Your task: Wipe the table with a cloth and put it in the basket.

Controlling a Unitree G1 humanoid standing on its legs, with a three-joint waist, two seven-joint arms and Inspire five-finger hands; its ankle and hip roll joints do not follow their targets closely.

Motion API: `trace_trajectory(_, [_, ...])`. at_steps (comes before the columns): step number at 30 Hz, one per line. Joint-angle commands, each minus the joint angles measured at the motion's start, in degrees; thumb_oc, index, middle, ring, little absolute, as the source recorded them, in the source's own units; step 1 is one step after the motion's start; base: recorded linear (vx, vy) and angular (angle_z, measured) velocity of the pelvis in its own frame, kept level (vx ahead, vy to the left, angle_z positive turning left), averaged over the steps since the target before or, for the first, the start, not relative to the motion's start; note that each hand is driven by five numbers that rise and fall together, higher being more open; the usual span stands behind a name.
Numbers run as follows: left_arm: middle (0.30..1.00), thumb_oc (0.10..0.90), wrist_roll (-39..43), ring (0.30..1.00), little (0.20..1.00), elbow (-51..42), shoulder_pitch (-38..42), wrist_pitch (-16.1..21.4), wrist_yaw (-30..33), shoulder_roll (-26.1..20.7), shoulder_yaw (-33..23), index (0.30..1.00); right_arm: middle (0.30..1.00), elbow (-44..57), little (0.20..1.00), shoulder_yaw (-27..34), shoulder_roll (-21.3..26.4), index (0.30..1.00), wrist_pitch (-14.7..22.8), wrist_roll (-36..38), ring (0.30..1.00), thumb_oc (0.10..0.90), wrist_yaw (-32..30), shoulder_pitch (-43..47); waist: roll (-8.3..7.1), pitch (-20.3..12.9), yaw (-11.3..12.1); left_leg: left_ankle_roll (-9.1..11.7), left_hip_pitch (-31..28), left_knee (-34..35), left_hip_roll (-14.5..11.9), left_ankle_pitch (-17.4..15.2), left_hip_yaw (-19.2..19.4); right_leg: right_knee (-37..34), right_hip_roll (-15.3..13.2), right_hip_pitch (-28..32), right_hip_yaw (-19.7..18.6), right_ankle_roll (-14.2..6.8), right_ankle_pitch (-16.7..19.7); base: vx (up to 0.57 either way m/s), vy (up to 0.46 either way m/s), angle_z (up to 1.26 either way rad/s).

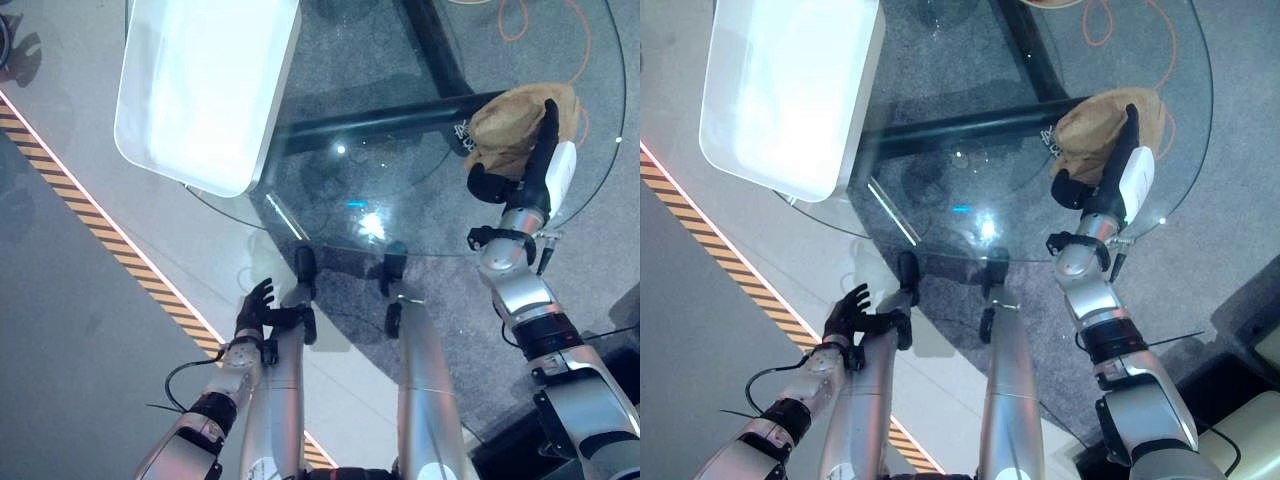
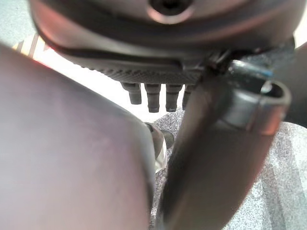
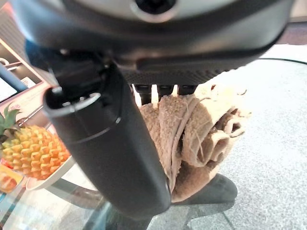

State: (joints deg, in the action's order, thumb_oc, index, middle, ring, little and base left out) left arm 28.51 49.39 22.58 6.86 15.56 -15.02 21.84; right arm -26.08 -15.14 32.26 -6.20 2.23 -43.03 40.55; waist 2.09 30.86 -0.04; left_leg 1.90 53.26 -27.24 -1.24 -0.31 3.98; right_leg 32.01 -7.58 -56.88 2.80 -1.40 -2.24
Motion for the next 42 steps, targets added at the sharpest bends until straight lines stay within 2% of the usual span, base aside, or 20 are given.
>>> trace_trajectory(1, [0.900, 0.800, 1.0, 0.900, 0.900, 1.2, -6.5, -1.2, 1.0, -0.1, 2.2, 0.900, 0.465, 2.9, 0.392, -2.8, 3.9, 0.465, 1.9, -2.0, 0.465, 0.292, 0.9, 3.8, 2.11, -1.1, 1.3, -1.9, 3.8, -5.3, 1.4, -2.3, -0.6, -1.1, 0.3, -0.7, 3.2, -0.2, 2.9, 0.00, 0.000, 0.00])
trace_trajectory(3, [0.900, 0.800, 1.1, 0.900, 0.900, 1.0, -6.4, -1.3, 1.0, -0.1, 2.4, 0.900, 0.300, 2.1, 0.200, -3.0, 4.2, 0.300, 1.3, -1.7, 0.300, 0.100, 0.5, 4.1, 2.19, -1.1, 1.3, -1.9, 4.1, -5.5, 1.5, -2.4, -0.7, -1.0, 0.2, -1.0, 3.2, -0.2, 3.0, 0.00, 0.000, 0.00])
trace_trajectory(7, [0.900, 0.800, 1.9, 0.900, 0.900, 0.9, -6.0, -1.3, 1.5, 0.0, 3.1, 0.900, 0.300, -0.8, 0.200, -4.0, 4.9, 0.300, -0.4, -1.2, 0.300, 0.100, -1.2, 5.9, 2.51, -1.1, 1.6, -1.9, 4.6, -5.5, 1.5, -2.4, -0.6, -0.6, 0.2, -1.7, 3.3, -0.2, 3.0, 0.01, 0.031, 0.04])
trace_trajectory(8, [0.900, 0.800, 2.0, 0.900, 0.900, 0.9, -6.8, -1.0, 1.6, 0.2, 3.7, 0.900, 0.300, -1.5, 0.200, -4.4, 4.9, 0.300, -0.6, -0.2, 0.300, 0.100, -2.1, 5.8, 2.67, -1.1, 1.8, -1.6, 3.3, -6.2, 1.4, -4.4, -0.8, 0.3, 0.3, -0.5, 3.0, -0.6, 1.1, -0.01, 0.021, 0.04])
trace_trajectory(9, [0.900, 0.800, 2.0, 0.900, 0.900, 0.8, -6.0, -1.0, 1.6, 0.1, 3.4, 0.900, 0.300, -1.5, 0.200, -4.3, 5.1, 0.300, -0.6, -0.1, 0.300, 0.100, -2.3, 6.6, 2.61, -1.1, 1.7, -1.9, 5.0, -5.6, 1.4, -2.5, -0.6, -0.6, 0.2, -1.9, 3.3, -0.2, 2.9, 0.00, 0.000, 0.00])
trace_trajectory(22, [0.900, 0.800, 3.0, 0.900, 0.900, 0.4, -6.7, -0.3, 1.4, 0.4, 3.7, 0.900, 0.300, -0.7, 0.200, -3.8, 5.3, 0.300, -1.6, 1.5, 0.300, 0.100, -3.7, 7.1, 2.77, -1.1, 2.1, -2.1, 4.7, -4.7, 2.2, -2.4, -0.8, -1.0, 0.6, -1.7, 3.5, -0.3, 2.8, 0.00, 0.020, 0.03])
trace_trajectory(33, [0.900, 0.800, 2.7, 0.900, 0.900, 0.2, -6.9, 0.2, 1.1, 1.3, 3.2, 0.900, 0.300, 3.3, 0.200, -4.8, 2.0, 0.300, -1.5, -1.9, 0.300, 0.100, 0.3, 6.3, 2.61, -1.1, 2.4, -2.8, 4.2, -3.8, 2.8, -2.4, -0.7, -1.4, 0.8, -1.6, 3.4, -0.5, 3.0, 0.01, 0.039, 0.01])
trace_trajectory(42, [0.900, 0.800, 1.9, 0.900, 0.900, 0.1, -7.0, 0.4, 1.4, 2.7, 2.8, 0.900, 0.300, 9.8, 0.200, -7.6, -3.0, 0.300, -0.2, -5.1, 0.300, 0.100, 7.0, 3.9, 2.62, -1.1, 2.3, -3.2, 2.8, -2.6, 3.4, -2.3, 0.0, -2.4, 0.9, -0.6, 3.3, -0.7, 3.0, 0.00, 0.042, 0.01])
